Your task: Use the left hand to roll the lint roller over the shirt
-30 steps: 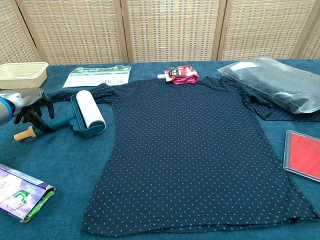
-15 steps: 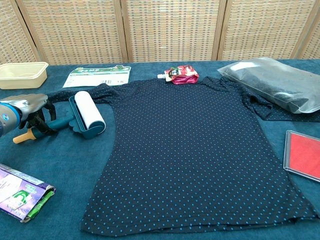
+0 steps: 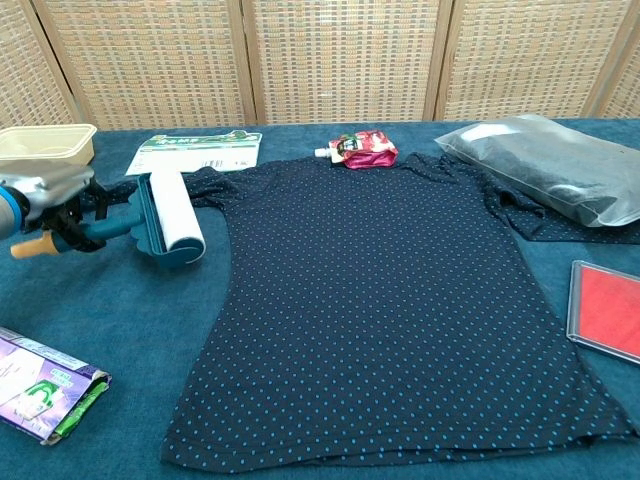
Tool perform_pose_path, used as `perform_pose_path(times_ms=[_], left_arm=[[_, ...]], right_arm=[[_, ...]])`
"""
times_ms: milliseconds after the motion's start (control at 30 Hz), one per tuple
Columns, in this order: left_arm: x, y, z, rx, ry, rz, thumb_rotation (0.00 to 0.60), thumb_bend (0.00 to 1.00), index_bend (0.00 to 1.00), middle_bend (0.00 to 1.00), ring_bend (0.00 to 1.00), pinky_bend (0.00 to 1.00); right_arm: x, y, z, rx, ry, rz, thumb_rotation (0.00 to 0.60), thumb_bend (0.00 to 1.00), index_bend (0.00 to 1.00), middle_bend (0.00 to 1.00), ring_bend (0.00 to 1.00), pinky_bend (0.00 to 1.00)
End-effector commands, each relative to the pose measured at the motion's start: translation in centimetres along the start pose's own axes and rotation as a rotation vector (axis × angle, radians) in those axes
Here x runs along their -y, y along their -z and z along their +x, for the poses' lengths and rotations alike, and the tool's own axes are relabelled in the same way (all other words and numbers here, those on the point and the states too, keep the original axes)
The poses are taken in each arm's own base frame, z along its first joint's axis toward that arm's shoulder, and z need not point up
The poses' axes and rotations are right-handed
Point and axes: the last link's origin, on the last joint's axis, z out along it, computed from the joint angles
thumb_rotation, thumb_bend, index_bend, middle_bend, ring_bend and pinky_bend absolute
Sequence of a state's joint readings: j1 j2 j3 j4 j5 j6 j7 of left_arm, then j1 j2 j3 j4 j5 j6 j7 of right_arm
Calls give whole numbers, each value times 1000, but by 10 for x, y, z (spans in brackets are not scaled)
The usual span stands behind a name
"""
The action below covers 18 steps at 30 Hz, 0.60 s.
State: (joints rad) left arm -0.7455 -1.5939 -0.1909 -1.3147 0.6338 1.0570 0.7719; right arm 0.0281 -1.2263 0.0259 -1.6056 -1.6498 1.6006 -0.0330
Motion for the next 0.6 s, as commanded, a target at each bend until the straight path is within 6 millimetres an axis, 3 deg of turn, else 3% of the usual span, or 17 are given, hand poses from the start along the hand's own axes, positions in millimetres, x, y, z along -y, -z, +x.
perform_pose_path(times_ms=[33, 200, 600], left_arm=[[5, 3, 22, -25, -60, -70, 600, 638, 851, 878, 734, 686], [8, 5, 43, -58, -78, -130, 600, 621, 852, 878, 733, 686], [-18, -12, 48, -8, -164, -238, 600, 551, 852, 878, 733, 682]], right_arm=[[0, 0, 1, -2, -1, 2, 600, 61, 0, 0, 0, 0], [0, 0, 1, -1, -1, 0, 600, 61, 0, 0, 0, 0], [-9, -4, -2, 7, 22, -40, 600, 61, 0, 0, 0, 0]])
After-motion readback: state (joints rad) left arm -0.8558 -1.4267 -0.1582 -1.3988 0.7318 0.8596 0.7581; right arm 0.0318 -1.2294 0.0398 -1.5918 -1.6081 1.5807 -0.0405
